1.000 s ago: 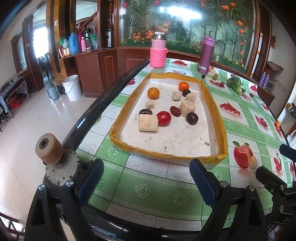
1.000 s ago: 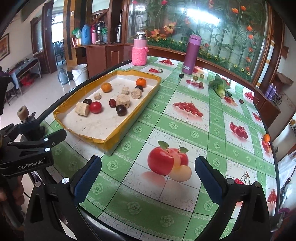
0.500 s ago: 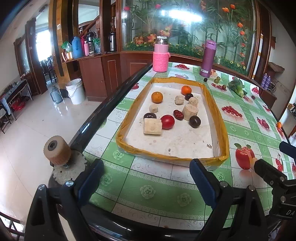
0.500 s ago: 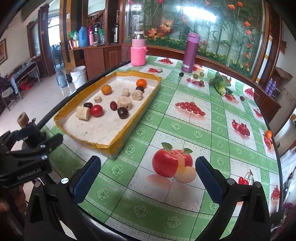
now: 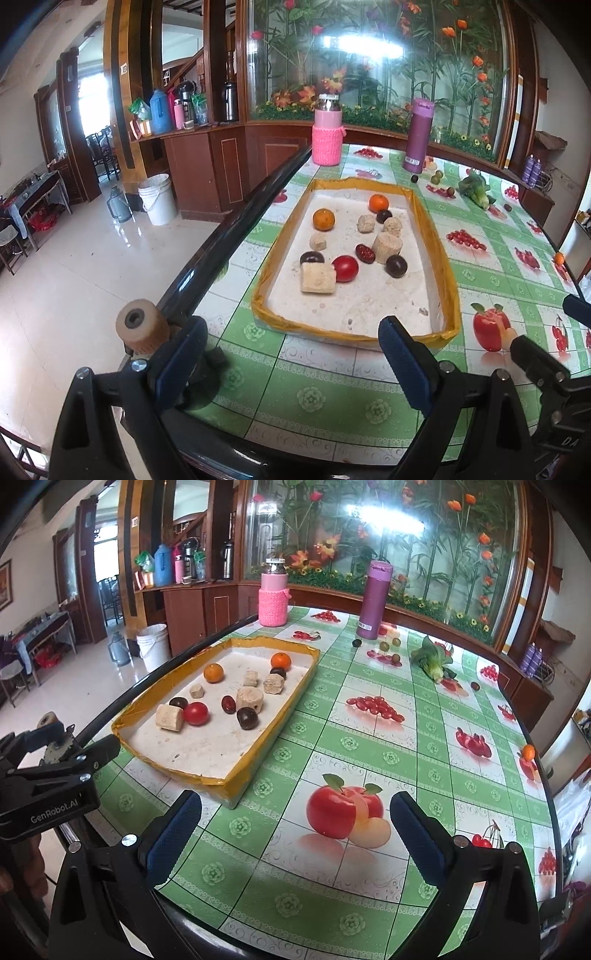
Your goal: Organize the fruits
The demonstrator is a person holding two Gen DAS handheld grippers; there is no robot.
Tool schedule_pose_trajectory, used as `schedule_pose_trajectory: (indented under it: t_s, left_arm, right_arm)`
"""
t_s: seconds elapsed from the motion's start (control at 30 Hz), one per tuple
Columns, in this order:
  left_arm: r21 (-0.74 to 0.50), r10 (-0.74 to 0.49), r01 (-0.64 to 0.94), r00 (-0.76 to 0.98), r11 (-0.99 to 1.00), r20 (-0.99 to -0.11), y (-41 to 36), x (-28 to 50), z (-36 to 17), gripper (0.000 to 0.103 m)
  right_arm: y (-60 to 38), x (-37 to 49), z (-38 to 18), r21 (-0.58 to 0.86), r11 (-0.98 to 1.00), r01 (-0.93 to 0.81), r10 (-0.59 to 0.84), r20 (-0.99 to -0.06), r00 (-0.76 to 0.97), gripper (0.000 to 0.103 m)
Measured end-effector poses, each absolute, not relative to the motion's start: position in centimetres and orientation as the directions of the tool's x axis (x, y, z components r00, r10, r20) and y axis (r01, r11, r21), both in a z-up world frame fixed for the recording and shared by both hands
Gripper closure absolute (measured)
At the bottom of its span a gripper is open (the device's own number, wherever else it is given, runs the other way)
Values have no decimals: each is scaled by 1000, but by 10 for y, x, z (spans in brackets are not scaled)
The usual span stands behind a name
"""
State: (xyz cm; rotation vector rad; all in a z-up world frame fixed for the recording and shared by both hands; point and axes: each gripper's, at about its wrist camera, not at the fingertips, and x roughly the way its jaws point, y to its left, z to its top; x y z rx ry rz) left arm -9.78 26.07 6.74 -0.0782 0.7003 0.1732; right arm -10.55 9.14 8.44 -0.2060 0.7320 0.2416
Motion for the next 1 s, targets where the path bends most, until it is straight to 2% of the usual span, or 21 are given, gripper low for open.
schedule_pose_trajectory:
  t_s: [0.2, 0.87, 1.0]
  left_arm:
    - [-34, 100, -152, 786, 988, -610, 262, -107, 74, 8]
    - [-83, -6, -60, 776, 995, -631, 261, -105, 71, 8]
    - [-84, -18, -42, 795, 996, -606, 258, -106, 74, 6]
  right_arm:
    - [91, -114, 86, -108, 959, -264, 127, -667, 734, 0]
    - [88, -128, 84, -100, 978, -183, 67, -681, 729, 0]
    - [87, -129, 83, -98, 979, -177, 63, -684, 727, 0]
